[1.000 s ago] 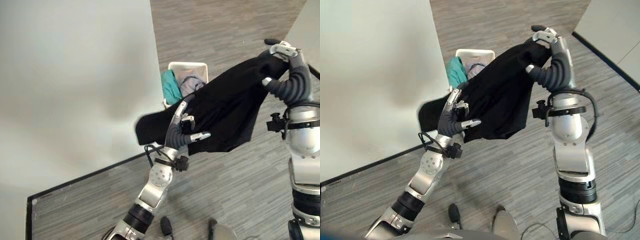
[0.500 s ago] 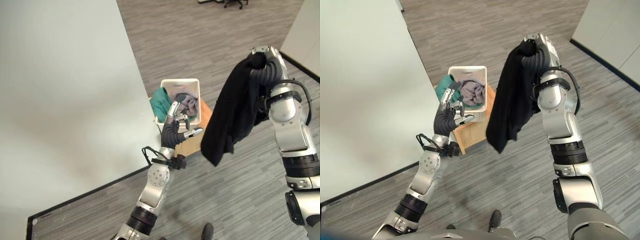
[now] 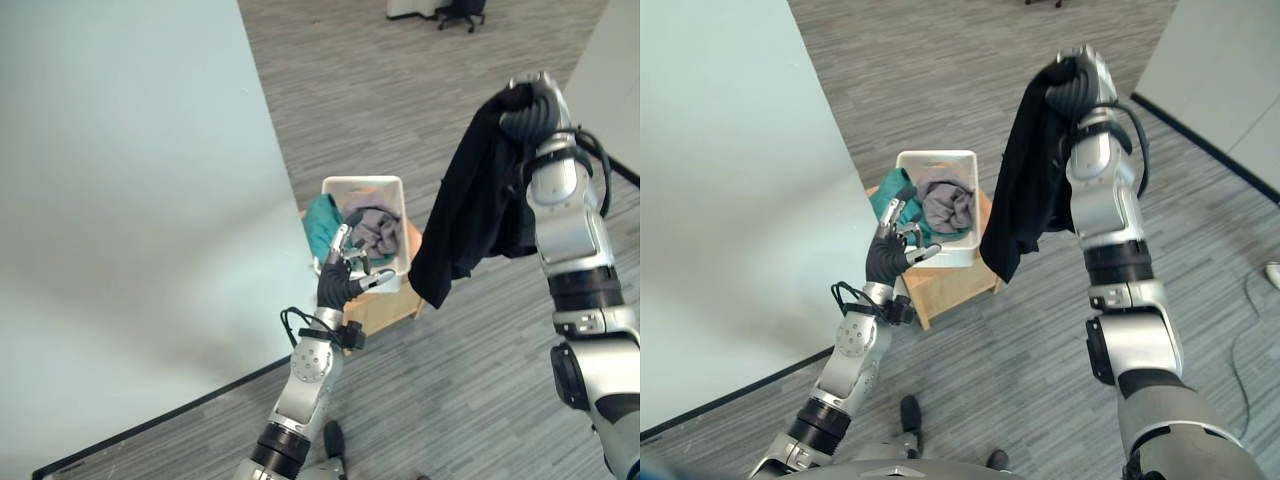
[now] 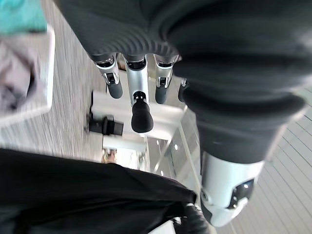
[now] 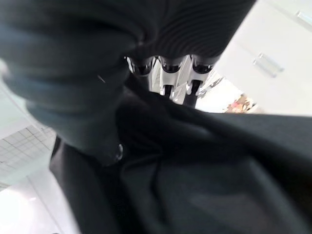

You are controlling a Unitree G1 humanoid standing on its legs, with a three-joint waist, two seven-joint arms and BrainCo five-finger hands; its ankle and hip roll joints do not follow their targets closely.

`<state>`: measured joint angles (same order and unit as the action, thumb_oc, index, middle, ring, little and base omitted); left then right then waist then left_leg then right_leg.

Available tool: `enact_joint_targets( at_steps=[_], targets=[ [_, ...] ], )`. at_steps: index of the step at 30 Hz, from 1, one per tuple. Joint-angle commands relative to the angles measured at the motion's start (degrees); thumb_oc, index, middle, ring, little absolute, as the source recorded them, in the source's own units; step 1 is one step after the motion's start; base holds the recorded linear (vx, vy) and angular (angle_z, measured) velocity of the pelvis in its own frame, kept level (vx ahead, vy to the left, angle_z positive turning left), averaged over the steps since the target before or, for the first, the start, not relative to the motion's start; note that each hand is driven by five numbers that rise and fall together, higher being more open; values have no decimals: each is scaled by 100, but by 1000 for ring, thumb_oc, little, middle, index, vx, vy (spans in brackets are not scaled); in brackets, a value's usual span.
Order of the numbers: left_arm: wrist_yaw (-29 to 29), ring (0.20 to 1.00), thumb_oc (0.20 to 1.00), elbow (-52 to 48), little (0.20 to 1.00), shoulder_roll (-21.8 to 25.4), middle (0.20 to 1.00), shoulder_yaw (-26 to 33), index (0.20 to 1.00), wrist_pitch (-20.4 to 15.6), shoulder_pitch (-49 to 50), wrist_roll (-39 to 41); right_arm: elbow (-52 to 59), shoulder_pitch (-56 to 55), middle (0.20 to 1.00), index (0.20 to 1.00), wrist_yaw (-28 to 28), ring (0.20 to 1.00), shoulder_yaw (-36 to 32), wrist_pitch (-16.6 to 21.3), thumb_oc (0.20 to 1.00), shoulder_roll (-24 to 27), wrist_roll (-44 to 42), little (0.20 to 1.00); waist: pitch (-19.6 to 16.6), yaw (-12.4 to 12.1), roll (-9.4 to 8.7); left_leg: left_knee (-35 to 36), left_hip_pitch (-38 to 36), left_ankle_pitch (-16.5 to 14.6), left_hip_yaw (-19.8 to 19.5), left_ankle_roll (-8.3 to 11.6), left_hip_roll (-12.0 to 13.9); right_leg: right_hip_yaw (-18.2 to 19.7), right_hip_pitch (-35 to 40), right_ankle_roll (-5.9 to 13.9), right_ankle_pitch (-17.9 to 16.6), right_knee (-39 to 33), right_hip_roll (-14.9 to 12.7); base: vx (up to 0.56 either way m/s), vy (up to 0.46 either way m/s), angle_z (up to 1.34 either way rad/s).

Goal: Pick up bed clothes into laundry basket.

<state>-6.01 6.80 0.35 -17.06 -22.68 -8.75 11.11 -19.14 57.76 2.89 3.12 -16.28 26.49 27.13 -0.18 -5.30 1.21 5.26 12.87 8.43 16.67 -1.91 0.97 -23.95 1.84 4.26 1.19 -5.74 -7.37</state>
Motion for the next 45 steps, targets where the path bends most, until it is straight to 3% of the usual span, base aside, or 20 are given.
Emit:
enact_joint_targets(
  at_steps=[1,2,5,8,9,10,11,12,13,15,16,17,19,24,31,38,39,40,41,45],
  targets=[
    [119,1000,1000,-205,1000,-162,1000,-291,1000,-443,-69,118,21,994,200,200,198,200,237,205,200,340,223,200,-452,-205,8,-75,-320,130,402,492,431,-97,204,-266,358,74,381,188,74,36],
    [214,1000,1000,-204,1000,-179,1000,-295,1000,-426,-66,152,-130,1145,200,200,202,200,335,178,200,476,272,200,-483,-247,4,-29,-196,114,719,453,527,-210,327,-166,493,74,366,227,71,32],
    [301,1000,1000,-179,1000,-105,1000,-329,1000,-362,-3,181,-166,1092,200,200,223,200,214,159,200,503,350,200,-640,-241,-100,-26,-367,-34,750,359,438,-459,689,40,556,74,384,308,55,36],
    [307,1000,1000,-168,1000,-80,1000,-363,1000,-322,7,190,-43,1105,200,200,136,200,127,64,200,507,433,200,-581,-141,-84,-26,-541,-89,612,321,455,-388,599,153,704,813,299,181,51,33],
    [280,1000,1000,-175,1000,-58,1000,-327,1000,-306,-38,182,-11,1114,200,200,90,200,130,33,200,495,440,200,-566,-121,-51,-26,-607,-146,575,291,481,-304,414,274,825,1213,187,101,51,19],
    [285,1000,1000,-178,1000,-40,1000,-297,1000,-294,-125,165,34,1063,200,200,26,200,45,-8,200,513,431,200,-506,-69,-57,-26,-658,-233,440,264,498,132,-111,254,789,1647,123,107,46,8],
    [286,1000,1000,-176,1000,-40,1000,-297,1000,-294,-127,166,36,1063,200,200,25,200,43,-9,200,513,431,200,-519,-80,-62,-26,-644,-233,451,263,497,144,-142,253,802,1675,116,99,-42,-8],
    [345,1000,1000,-206,1000,-29,1000,-285,1000,-281,-187,165,100,1074,200,200,-67,200,32,-77,200,582,474,200,-451,-13,-127,-26,-662,-313,293,289,438,621,-654,102,565,1289,242,96,-102,-1],
    [379,1000,1000,-179,1000,-23,1000,-282,1000,-283,-192,187,124,1060,200,200,-84,200,69,-88,200,666,546,200,-482,-36,-180,-26,-604,-335,302,326,448,671,-763,60,322,896,225,113,-119,12],
    [404,1000,1000,-165,1000,-20,1000,-316,1000,-311,-232,264,7,1021,200,200,62,200,62,-169,200,686,540,200,-473,-28,-245,-26,-570,-369,246,326,399,747,-758,-24,186,650,304,70,-60,26],
    [314,1000,1000,-140,1000,13,1000,-262,1000,-256,-194,193,-221,1188,200,200,25,200,200,-81,200,660,606,200,-486,-80,-279,-26,-559,-417,282,375,443,524,-742,119,-28,486,100,96,-63,50],
    [319,1000,1000,-141,1000,6,1000,-272,1000,-266,-133,174,-347,1197,200,200,81,200,265,-93,200,608,550,200,-489,-123,-337,-26,-563,-457,281,373,437,288,-649,147,-94,350,63,170,-110,40],
    [356,1000,1000,-195,1000,38,1000,-176,1000,-240,-26,198,-461,1144,200,200,120,200,386,-81,200,573,651,200,-497,-138,-414,-26,-493,-418,241,425,428,16,-595,65,-232,74,89,128,-61,5],
    [373,1000,1000,-243,1000,99,1000,-197,1000,-246,64,220,-1187,1304,200,200,378,200,642,-86,200,538,619,200,-493,-218,-427,-26,-151,-272,80,569,491,-256,-713,71,-195,74,104,63,-8,26],
    [392,1000,1000,-340,1000,122,1000,-209,1000,-228,114,309,-1744,1354,200,200,729,200,875,-101,200,750,477,200,-334,-331,-401,-26,380,-94,-141,582,441,-468,-849,78,-63,74,139,4,-3,31],
    [412,1000,1000,-405,1000,123,1000,-204,1000,-186,205,381,-1803,735,200,200,860,200,577,-128,200,398,339,200,-195,-484,-366,-26,768,43,-300,612,456,-625,-956,143,13,74,139,-4,8,30],
    [423,1000,1000,-422,1000,127,1000,-204,1000,-173,192,393,-1784,610,366,366,845,366,494,-149,366,311,327,366,-190,-499,-368,-26,798,46,-317,621,462,-642,-969,152,15,74,139,-7,15,31],
    [431,1000,1000,-436,1000,135,1000,-203,1000,-161,193,401,-1747,418,583,583,817,583,427,-161,583,231,342,583,-195,-511,-382,-26,813,40,-330,617,461,-653,-972,157,18,74,142,0,0,0],
    [445,1000,1000,-455,1000,148,1000,-203,1000,-161,218,409,-1658,63,1000,1000,756,1000,285,-195,1000,76,339,1000,-194,-532,-401,-26,801,34,-345,607,455,-659,-952,165,31,74,146,5,23,-17],
    [449,1000,1000,-427,1000,136,1000,-167,1000,-167,229,420,-1340,-664,1000,1000,726,1000,62,-165,1000,-89,257,1000,-202,-556,-430,-26,730,13,-343,602,449,-643,-883,188,40,74,145,10,21,4]
  ],
)
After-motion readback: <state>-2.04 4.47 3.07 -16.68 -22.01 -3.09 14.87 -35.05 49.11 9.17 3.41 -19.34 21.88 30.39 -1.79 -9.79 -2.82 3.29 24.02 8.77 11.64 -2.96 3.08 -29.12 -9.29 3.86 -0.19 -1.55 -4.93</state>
